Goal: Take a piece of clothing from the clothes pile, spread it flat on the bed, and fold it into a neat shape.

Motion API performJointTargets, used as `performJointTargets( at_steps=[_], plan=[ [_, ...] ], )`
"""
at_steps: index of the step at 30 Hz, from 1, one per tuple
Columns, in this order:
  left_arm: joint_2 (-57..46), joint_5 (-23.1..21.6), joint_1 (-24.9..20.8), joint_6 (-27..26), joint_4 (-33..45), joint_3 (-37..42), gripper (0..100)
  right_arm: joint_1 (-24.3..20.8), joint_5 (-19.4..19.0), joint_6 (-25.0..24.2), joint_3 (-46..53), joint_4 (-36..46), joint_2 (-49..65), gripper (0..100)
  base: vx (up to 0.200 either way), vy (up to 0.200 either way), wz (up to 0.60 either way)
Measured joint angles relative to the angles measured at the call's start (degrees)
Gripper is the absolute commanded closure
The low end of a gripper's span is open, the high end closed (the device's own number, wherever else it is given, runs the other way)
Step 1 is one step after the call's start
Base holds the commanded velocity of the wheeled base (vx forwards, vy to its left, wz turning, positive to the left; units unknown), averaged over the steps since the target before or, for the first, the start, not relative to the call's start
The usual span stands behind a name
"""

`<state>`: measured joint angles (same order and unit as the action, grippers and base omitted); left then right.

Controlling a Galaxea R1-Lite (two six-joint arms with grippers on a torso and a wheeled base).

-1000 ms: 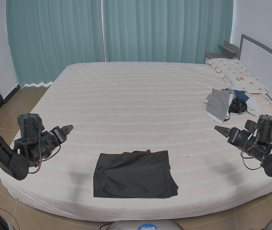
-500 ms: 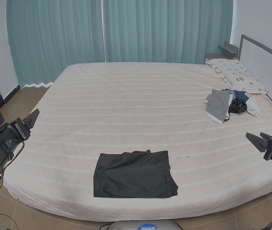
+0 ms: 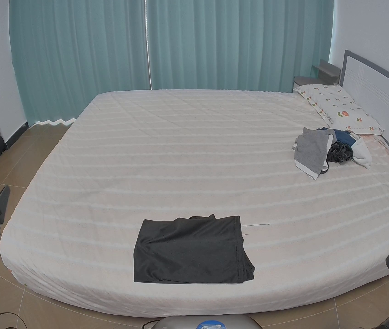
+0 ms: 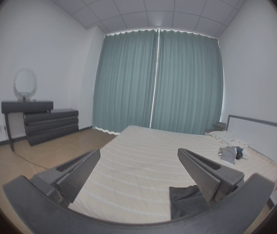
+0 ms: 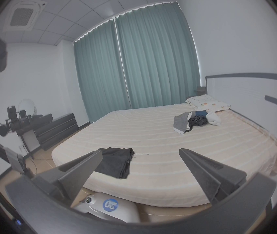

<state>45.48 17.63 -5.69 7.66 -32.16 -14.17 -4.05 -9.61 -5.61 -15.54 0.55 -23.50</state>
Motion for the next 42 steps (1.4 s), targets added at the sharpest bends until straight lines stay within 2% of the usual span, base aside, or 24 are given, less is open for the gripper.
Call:
performJointTargets(
  at_steps=[6,10,13,20,23,27,30,34,36,39,42],
  plan=[
    [-15.08,4.71,0.22,-9.16,8.63,1.6,0,1.93,1.46,8.75,0.66,8.51,13.4,0,0.0,0.0,0.0],
    [-23.52,6.97,0.4,-13.31,13.64,3.28,0,2.93,4.06,13.0,3.01,9.83,18.52,0,0.0,0.0,0.0],
    [-28.59,7.98,0.55,-14.76,16.26,4.74,0,3.32,5.05,14.52,6.01,7.28,20.59,0,0.0,0.0,0.0],
    [-35.68,9.47,2.72,-15.84,22.56,6.81,0,3.72,6.28,16.38,12.32,-5.22,22.38,0,0.0,0.0,0.0],
    [-38.88,9.87,4.38,-16.1,26.64,7.72,0,3.75,8.95,16.3,13.81,-5.34,22.69,0,0.0,0.0,0.0],
    [-41.76,9.98,5.39,-16.36,27.4,9.84,0,3.86,13.08,14.93,14.38,-4.93,22.87,0,0.0,0.0,0.0],
    [-43.14,9.44,5.58,-16.3,27.59,11.96,0,3.86,14.06,12.58,14.49,-4.79,22.91,0,0.0,0.0,0.0],
    [-44.14,8.01,5.67,-15.88,28.82,12.85,0,3.86,13.62,10.18,14.53,-4.75,22.93,0,0.0,0.0,0.0],
    [-44.45,6.8,5.67,-15.86,28.9,13.02,0,3.86,11.28,10.14,14.53,-4.75,22.93,0,0.0,0.0,0.0],
    [-44.69,2.16,5.69,-15.35,28.9,13.12,0,3.89,6.52,9.92,14.53,-4.78,22.93,0,0.0,0.0,0.0],
    [-44.82,-2.72,5.69,-13.78,29.07,13.13,0,3.91,5.05,8.69,14.53,-4.78,22.93,0,0.0,0.0,0.0]
  ],
)
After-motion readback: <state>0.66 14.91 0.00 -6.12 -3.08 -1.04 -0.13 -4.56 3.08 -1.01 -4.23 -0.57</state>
